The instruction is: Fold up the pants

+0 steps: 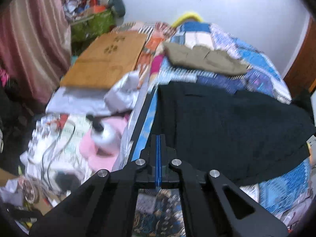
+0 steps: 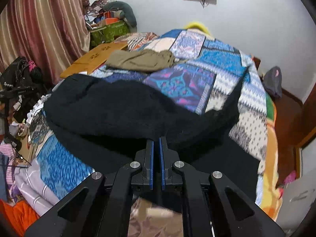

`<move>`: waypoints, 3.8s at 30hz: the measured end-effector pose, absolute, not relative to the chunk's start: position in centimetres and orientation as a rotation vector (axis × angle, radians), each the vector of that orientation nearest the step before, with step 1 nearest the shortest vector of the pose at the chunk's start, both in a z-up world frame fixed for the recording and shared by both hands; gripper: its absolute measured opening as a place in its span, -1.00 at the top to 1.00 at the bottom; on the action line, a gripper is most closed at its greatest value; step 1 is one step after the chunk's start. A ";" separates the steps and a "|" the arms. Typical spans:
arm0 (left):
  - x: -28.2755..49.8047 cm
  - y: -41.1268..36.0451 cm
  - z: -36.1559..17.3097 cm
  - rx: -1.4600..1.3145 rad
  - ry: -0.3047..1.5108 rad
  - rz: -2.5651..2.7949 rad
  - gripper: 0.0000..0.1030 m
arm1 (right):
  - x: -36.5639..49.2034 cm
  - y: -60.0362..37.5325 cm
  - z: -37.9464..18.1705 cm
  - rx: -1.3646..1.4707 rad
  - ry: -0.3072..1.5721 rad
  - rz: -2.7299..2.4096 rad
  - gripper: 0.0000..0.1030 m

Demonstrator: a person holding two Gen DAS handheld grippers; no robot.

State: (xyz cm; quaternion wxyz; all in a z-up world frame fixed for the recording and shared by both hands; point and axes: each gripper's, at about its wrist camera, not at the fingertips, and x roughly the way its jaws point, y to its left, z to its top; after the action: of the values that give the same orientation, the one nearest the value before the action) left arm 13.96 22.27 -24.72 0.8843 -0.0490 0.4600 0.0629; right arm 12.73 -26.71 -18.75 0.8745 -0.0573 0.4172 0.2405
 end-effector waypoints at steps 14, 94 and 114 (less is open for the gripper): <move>14.5 21.2 -26.9 -0.199 1.048 0.082 0.19 | 10.3 -27.0 -22.6 -0.103 0.951 0.465 0.91; 26.1 -1.3 -26.2 -0.027 1.057 -0.138 0.15 | 17.4 -43.2 -25.4 0.181 0.912 0.165 0.82; 15.5 -9.2 -24.5 0.068 1.058 -0.348 -0.05 | 9.2 -45.8 -23.3 0.277 0.833 0.153 0.83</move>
State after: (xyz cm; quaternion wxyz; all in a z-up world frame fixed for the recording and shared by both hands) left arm 15.50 -9.21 -24.52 0.8483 0.0322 0.5021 -0.1652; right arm 9.17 -45.81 -23.32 0.9023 0.1341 0.4028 0.0742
